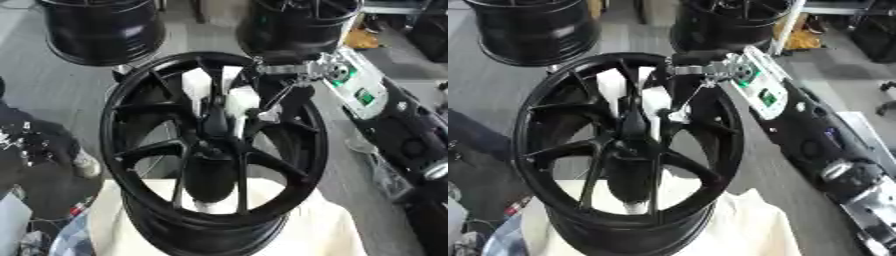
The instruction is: Pull the pin out of the wheel hub.
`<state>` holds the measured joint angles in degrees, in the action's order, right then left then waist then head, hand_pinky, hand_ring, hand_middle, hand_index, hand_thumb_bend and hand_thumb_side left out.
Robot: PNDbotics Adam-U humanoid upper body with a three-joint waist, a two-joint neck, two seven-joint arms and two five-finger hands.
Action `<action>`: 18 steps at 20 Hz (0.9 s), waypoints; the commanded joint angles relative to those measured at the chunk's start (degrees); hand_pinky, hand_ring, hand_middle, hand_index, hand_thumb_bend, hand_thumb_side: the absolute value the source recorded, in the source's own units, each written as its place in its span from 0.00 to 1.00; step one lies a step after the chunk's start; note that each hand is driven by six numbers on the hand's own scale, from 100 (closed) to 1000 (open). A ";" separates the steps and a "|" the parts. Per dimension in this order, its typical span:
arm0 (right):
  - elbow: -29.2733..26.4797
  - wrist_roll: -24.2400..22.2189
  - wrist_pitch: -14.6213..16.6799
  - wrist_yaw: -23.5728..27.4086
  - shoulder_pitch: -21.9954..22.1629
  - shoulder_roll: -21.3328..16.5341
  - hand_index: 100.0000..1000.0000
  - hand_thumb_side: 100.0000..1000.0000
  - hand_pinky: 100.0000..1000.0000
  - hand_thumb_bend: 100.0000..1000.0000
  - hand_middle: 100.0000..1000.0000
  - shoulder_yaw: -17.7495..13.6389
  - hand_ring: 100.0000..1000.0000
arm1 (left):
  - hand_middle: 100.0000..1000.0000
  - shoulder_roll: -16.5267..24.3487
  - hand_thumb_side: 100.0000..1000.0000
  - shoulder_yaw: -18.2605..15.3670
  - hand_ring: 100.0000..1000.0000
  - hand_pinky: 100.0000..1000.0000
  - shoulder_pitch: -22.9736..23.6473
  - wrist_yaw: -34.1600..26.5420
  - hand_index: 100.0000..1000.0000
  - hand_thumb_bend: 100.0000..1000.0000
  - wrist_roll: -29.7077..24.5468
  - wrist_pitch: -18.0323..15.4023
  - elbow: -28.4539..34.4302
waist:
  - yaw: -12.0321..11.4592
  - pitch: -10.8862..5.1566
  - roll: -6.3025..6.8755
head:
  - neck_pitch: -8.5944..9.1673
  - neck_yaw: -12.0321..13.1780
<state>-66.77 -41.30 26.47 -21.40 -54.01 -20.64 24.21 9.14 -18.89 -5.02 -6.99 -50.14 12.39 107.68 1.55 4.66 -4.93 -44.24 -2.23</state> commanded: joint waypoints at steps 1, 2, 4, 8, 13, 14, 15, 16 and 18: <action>-1.24 -6.30 6.18 2.37 -2.41 -1.89 0.49 0.22 0.66 0.00 0.27 -2.01 0.49 | 0.64 0.77 0.92 0.08 0.48 0.55 -0.37 0.30 0.73 0.00 -0.44 0.20 0.55 | 0.11 -0.80 0.21 | 0.13 -0.30; -1.74 -6.10 5.79 3.23 -2.99 -2.52 0.49 0.20 0.66 0.00 0.27 -2.55 0.49 | 0.64 0.80 0.92 0.08 0.49 0.55 -0.34 0.31 0.73 0.00 -0.43 0.22 0.54 | 0.21 -0.86 0.18 | 0.13 -0.28; -2.99 -5.82 4.82 4.87 -3.98 -3.93 0.49 0.16 0.66 0.00 0.27 -3.56 0.49 | 0.64 0.85 0.92 0.07 0.49 0.55 -0.28 0.33 0.73 0.00 -0.43 0.26 0.53 | 0.39 -0.93 0.11 | 0.13 -0.28; -6.65 -4.20 2.46 7.58 -4.38 -7.92 0.49 0.08 0.66 0.00 0.27 -6.44 0.49 | 0.64 0.94 0.92 -0.06 0.49 0.55 -0.14 0.44 0.73 0.00 -0.35 0.31 0.55 | 0.82 -1.00 0.00 | 0.13 -0.22; -11.05 -0.16 -1.63 10.50 0.57 -14.76 0.49 0.01 0.66 0.00 0.25 -12.88 0.47 | 0.64 1.02 0.92 -0.98 0.49 0.55 0.09 0.45 0.73 0.00 0.55 0.10 0.68 | 2.54 -0.78 0.21 | 0.13 1.09; -11.43 0.73 -2.52 11.19 1.97 -16.21 0.49 0.00 0.66 0.00 0.25 -14.33 0.46 | 0.64 0.96 0.91 -1.18 0.49 0.55 0.05 0.45 0.73 0.00 0.76 0.08 0.73 | 2.83 -0.63 0.34 | 0.13 1.45; -10.96 1.66 -3.45 11.83 3.47 -17.72 0.49 0.00 0.66 0.00 0.25 -15.85 0.46 | 0.64 0.87 0.91 -1.40 0.49 0.55 0.00 0.42 0.73 0.00 1.02 0.05 0.78 | 3.19 -0.51 0.50 | 0.13 1.79; -10.57 2.60 -4.39 12.49 4.98 -18.94 0.48 0.00 0.65 0.00 0.24 -17.37 0.45 | 0.64 0.79 0.91 -1.53 0.49 0.55 -0.06 0.38 0.73 0.00 1.20 0.03 0.82 | 3.42 -0.38 0.64 | 0.13 2.07; -8.44 4.48 -6.27 13.48 8.02 -19.80 0.48 0.08 0.64 0.00 0.23 -20.42 0.44 | 0.64 0.65 0.92 -1.96 0.49 0.55 -0.11 0.35 0.73 0.00 1.68 0.05 0.93 | 4.26 -0.16 0.85 | 0.13 2.84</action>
<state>-75.38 -37.82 21.18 -9.05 -45.19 -37.66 6.19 9.08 -20.36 -4.59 -6.70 -48.78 12.43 107.70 6.09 5.10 -4.11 -44.25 0.21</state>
